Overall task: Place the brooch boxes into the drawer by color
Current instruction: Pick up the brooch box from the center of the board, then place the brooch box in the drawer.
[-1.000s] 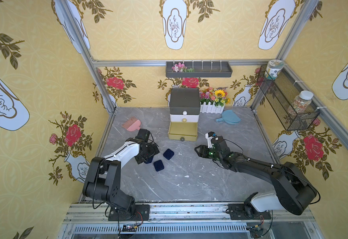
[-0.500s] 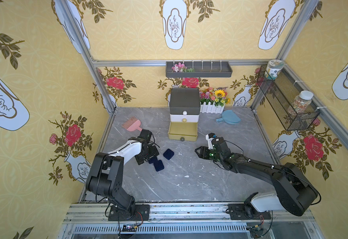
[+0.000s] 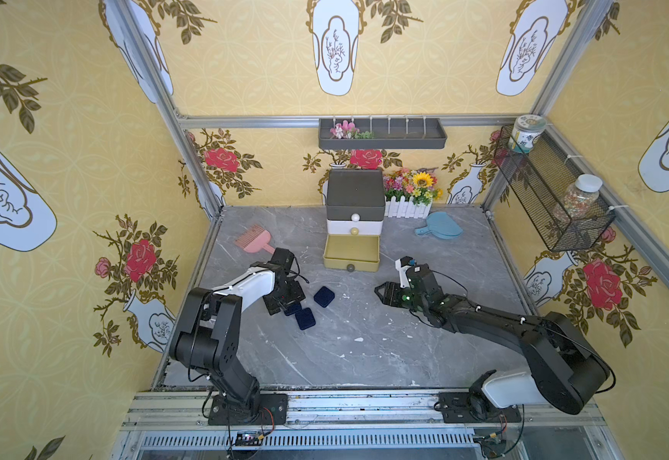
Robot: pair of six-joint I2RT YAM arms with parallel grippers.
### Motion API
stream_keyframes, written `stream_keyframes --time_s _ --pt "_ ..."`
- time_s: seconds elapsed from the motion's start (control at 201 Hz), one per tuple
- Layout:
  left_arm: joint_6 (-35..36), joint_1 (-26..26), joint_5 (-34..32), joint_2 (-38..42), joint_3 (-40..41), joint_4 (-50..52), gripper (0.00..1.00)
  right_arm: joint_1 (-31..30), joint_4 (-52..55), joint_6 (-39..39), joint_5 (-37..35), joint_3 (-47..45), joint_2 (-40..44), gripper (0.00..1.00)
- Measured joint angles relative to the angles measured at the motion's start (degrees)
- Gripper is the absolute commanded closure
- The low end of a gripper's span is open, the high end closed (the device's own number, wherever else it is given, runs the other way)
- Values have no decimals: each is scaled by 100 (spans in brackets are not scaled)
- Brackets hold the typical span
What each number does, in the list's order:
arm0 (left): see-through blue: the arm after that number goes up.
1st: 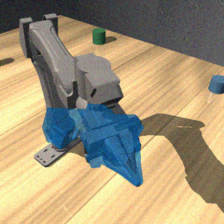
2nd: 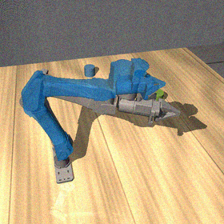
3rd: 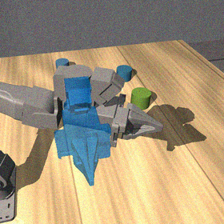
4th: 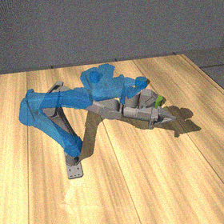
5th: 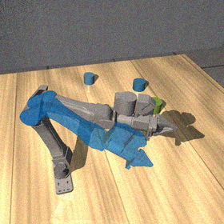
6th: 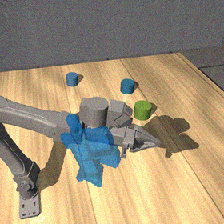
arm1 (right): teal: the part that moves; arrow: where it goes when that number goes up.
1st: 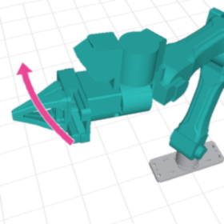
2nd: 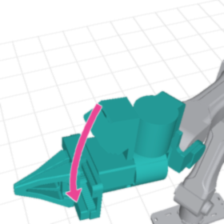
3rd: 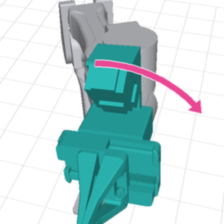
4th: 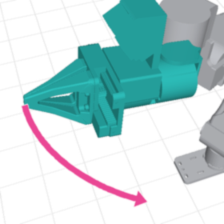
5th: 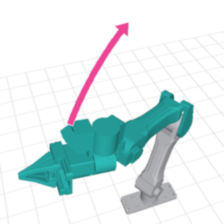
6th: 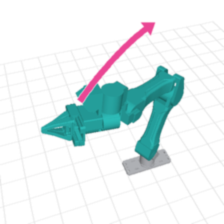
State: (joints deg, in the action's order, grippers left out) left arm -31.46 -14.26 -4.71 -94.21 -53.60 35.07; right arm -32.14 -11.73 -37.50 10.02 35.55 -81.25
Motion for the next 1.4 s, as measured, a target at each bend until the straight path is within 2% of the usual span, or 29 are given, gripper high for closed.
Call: stream_keyframes --time_s 0.169,0.319,0.478,0.642,0.752,0.941,1.399 --pt "15 0 0 -2 0 -26 45 -103 116 2 -105 13 35 39" --pt "57 -2 4 109 0 -31 43 -284 282 7 -181 79 175 39" --pt "63 -31 188 787 -149 -2 43 -605 282 9 -190 214 210 38" --pt "-11 -195 590 1532 -557 -55 43 -870 -273 -170 208 254 46 37" --pt "-72 -345 815 1814 -713 -90 43 -1261 -636 -297 326 511 -201 38" --pt "-208 -511 1038 2046 -730 -81 43 -1843 -1097 -321 254 1233 -728 43" --pt "-306 -638 1200 2358 -706 -79 43 -2131 -1421 -422 -140 2277 -1650 47"
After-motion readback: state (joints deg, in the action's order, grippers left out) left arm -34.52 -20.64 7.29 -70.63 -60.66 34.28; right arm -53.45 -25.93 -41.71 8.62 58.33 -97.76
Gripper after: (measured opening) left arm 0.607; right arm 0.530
